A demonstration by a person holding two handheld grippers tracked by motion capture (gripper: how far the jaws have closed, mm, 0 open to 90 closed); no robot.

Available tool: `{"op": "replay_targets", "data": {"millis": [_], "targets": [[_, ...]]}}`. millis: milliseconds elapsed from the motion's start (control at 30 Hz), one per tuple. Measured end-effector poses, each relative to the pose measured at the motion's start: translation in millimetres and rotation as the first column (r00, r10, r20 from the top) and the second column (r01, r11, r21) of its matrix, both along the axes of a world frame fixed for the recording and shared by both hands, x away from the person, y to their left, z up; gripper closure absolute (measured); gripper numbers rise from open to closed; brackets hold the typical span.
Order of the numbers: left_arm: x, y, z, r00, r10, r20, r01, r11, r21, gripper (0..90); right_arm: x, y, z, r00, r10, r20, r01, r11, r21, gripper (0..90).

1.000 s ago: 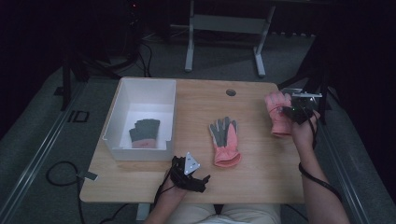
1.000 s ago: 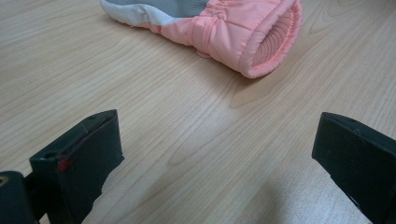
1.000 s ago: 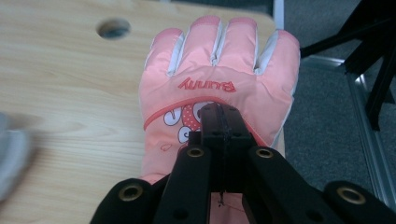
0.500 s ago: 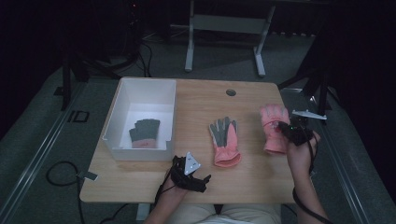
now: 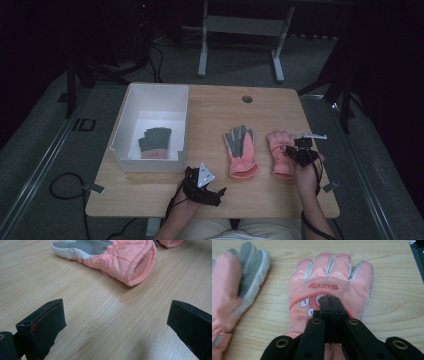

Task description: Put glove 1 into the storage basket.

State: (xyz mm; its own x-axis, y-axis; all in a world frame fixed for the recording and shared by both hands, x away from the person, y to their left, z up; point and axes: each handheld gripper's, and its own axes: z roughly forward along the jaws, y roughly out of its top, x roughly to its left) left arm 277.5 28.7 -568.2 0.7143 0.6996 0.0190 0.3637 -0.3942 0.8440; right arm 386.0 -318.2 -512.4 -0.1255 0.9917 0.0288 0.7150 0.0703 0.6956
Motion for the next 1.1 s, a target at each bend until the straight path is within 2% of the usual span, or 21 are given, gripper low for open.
{"op": "replay_targets", "data": {"millis": [67,200,300,500,567,667,700,733,767,800,833,867,900,933,967,1000,1033,1100], "targets": [[0.0,-0.3,0.8,1.0000,0.000,0.005,0.000,1.0000,-0.005,1.4,2.4,0.8,-5.4,0.9999,0.004,-0.015,-0.004,1.000,0.008,90.0],[-0.1,-0.7,-0.2,1.0000,-0.005,-0.004,0.005,1.0000,-0.001,1.3,2.7,0.0,-11.1,0.9997,0.020,-0.011,-0.020,1.000,-0.004,89.4],[-0.5,-1.1,0.3,1.0000,-0.005,0.005,0.005,0.9999,-0.009,1.3,1.9,-2.0,-13.9,0.9996,0.026,-0.012,-0.026,1.000,-0.002,88.3],[0.2,-1.7,0.2,1.0000,-0.010,-0.001,0.010,0.9999,-0.004,1.3,1.8,-3.5,-16.4,0.9969,0.078,-0.007,-0.079,0.996,-0.032,85.3],[-0.4,-1.8,-0.1,0.9999,-0.010,0.001,0.010,0.9999,-0.001,1.3,2.1,-5.9,-15.3,0.9949,0.100,-0.010,-0.101,0.995,-0.026,82.8],[-0.2,-2.3,0.5,1.0000,-0.009,-0.001,0.009,0.9999,-0.012,1.3,1.0,-9.7,-6.9,0.9918,0.128,-0.004,-0.128,0.991,-0.026,67.0],[-0.2,-2.3,0.5,1.0000,-0.009,-0.001,0.009,0.9999,-0.012,1.3,0.5,-10.5,-3.9,0.9885,0.151,0.001,-0.151,0.988,-0.012,61.2],[-0.4,-1.4,0.8,0.9999,-0.014,-0.002,0.014,0.9996,-0.023,1.3,-0.5,-11.2,-0.5,0.9838,0.179,0.014,-0.179,0.984,-0.011,58.8],[-0.4,-1.4,0.8,0.9999,-0.014,-0.002,0.014,0.9996,-0.023,1.3,-0.5,-11.2,-0.5,0.9838,0.179,0.014,-0.179,0.984,-0.011,58.8],[-0.4,-1.2,0.5,0.9999,-0.013,-0.005,0.013,0.9997,-0.019,1.3,-2.5,-11.7,7.0,0.9755,0.218,0.028,-0.217,0.975,-0.050,51.8],[-0.4,-1.2,0.5,0.9999,-0.013,-0.005,0.013,0.9997,-0.019,1.3,-2.6,-12.6,10.7,0.9702,0.242,0.021,-0.240,0.969,-0.057,50.3],[-0.5,-0.9,1.4,0.9999,-0.011,0.000,0.011,0.9997,-0.024,1.3,-2.8,-14.0,14.8,0.9654,0.260,0.018,-0.259,0.964,-0.061,50.3],[-0.5,-0.9,1.4,0.9999,-0.011,0.000,0.011,0.9997,-0.024,1.3,-2.8,-14.0,14.8,0.9654,0.260,0.018,-0.259,0.964,-0.061,50.3],[-0.8,-0.8,1.1,0.9999,-0.013,0.001,0.013,0.9998,-0.018,1.3,-2.9,-17.0,23.9,0.9584,0.285,0.016,-0.282,0.954,-0.097,49.3],[-0.8,-0.8,1.1,0.9999,-0.013,0.001,0.013,0.9998,-0.018,1.3,-2.9,-17.0,23.9,0.9584,0.285,0.016,-0.282,0.954,-0.097,49.3],[-0.7,-1.2,0.4,0.9999,-0.016,-0.005,0.016,0.9998,-0.014,1.3,-2.0,-19.7,30.3,0.9524,0.305,0.005,-0.302,0.945,-0.125,49.0],[-0.7,-1.2,0.4,0.9999,-0.016,-0.005,0.016,0.9998,-0.014,1.3,-2.0,-19.7,30.3,0.9524,0.305,0.005,-0.302,0.945,-0.125,49.0],[-0.9,-1.9,1.2,0.9999,-0.015,-0.002,0.015,0.9998,-0.014,1.3,-0.5,-24.1,39.3,0.9437,0.331,-0.005,-0.328,0.935,-0.133,51.9]]}}
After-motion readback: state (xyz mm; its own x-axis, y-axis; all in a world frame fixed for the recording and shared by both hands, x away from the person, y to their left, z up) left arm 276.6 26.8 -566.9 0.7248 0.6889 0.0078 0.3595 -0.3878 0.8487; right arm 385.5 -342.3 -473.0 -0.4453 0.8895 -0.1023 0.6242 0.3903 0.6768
